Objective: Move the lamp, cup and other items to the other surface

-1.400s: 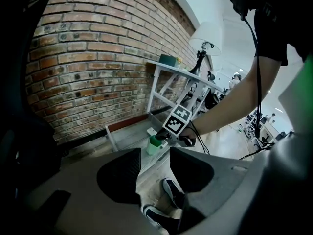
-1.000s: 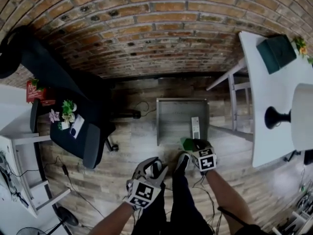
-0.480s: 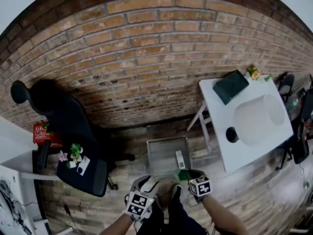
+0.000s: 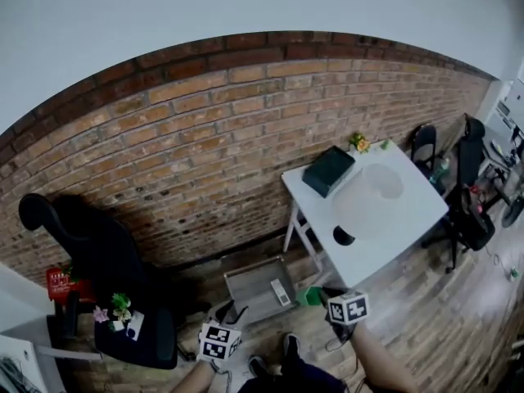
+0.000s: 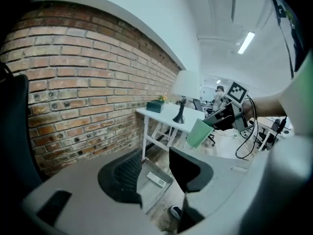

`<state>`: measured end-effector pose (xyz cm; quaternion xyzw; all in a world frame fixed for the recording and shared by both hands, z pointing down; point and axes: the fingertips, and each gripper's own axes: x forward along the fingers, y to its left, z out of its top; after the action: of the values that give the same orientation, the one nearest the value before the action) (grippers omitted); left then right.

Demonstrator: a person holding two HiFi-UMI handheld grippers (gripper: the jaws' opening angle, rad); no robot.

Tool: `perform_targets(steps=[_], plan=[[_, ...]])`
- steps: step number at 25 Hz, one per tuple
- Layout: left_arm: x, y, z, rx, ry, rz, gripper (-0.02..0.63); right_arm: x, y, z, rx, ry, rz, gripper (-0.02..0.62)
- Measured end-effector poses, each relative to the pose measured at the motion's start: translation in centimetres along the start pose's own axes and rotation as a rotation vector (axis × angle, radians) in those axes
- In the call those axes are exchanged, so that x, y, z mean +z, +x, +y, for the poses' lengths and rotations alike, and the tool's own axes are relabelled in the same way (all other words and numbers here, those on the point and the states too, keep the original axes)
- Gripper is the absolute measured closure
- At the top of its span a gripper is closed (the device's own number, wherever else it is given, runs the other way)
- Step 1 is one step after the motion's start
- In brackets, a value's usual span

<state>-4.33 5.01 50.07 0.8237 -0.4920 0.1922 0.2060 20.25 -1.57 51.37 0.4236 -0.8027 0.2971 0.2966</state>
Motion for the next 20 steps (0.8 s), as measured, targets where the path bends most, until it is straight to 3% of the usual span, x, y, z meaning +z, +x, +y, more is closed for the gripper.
perform_targets(steps=[5,10,20], plan=[[3.3,0.8,-2.0,-0.065,0.046,-0.056,0.433,1.2,-5.2,-2.9,-0.088,0.018,-0.038,0.584],[3.5,1.8,-4.4,-0.128,0.081,-0.056,0.433,0.9,-9.6,-7.0,-0.179,0.066,-0.074,0.584],[3.1,3.9,-6.3,-0.109,0.093,0.005,0.433,-0.2,-12.4,-16.3,-0.250,0.123,-0.065,0.584]])
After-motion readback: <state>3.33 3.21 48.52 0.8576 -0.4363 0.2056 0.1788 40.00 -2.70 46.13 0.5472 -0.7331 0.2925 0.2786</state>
